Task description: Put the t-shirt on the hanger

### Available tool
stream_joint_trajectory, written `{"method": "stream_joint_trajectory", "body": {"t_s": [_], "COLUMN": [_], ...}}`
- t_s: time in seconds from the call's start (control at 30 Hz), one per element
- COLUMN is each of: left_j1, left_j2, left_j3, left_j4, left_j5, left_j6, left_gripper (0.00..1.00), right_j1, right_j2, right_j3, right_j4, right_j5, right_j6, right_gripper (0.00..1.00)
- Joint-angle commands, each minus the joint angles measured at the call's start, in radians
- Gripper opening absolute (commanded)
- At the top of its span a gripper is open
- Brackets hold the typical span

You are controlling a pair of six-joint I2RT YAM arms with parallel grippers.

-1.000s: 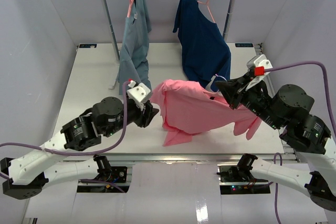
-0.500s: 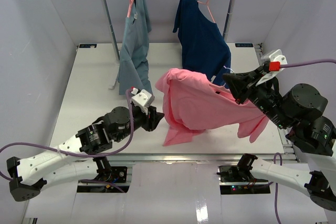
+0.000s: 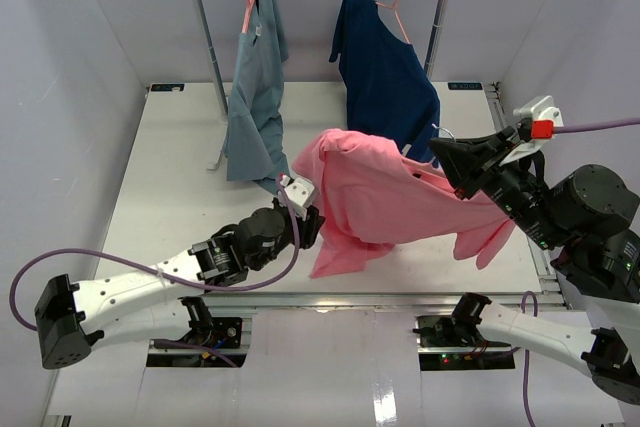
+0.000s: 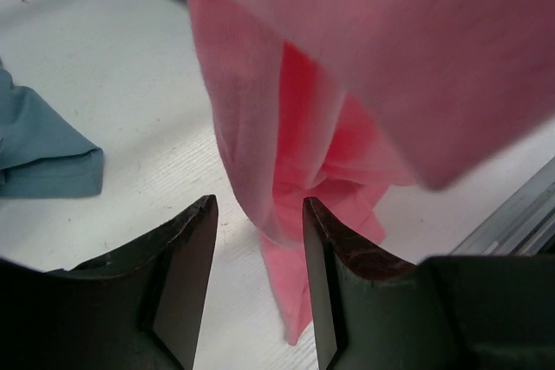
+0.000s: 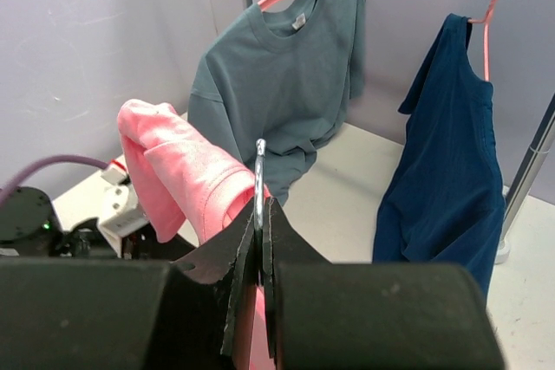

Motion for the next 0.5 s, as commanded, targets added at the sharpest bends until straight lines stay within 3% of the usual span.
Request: {"method": "stream_joint_trajectory", "body": {"t_s": [0.0, 0.1, 0.13, 0.47], "left_j1": [-0.001, -0.001, -0.001, -0.001], "left_j2": [0.016, 0.024, 0.025, -0.027], "left_j3": [-0.046, -0.058, -0.060, -0.167], "left_j4": [0.139, 0.147, 0.137, 0.010], "left_j5": [-0.014, -0.014, -0.020, -0.113], "left_j6": [0.012, 0.015, 0.012, -0.074], "left_gripper": [0.43, 0.06, 0.00, 0.00], "right_j1": [0.002, 0.002, 0.003, 0.004], "right_j2": [-0.029, -0.040, -0.043, -0.023], "right_j3": [-0.003, -0.019, -0.020, 0.034], "right_j4": [0.144, 0.166, 0.174, 0.252], "right_j5": [0.003, 0.022, 0.032, 0.156], "right_j6": [0.010, 0.006, 0.000, -0.090], "right_gripper": [0.08, 0.08, 0.08, 0.08]}}
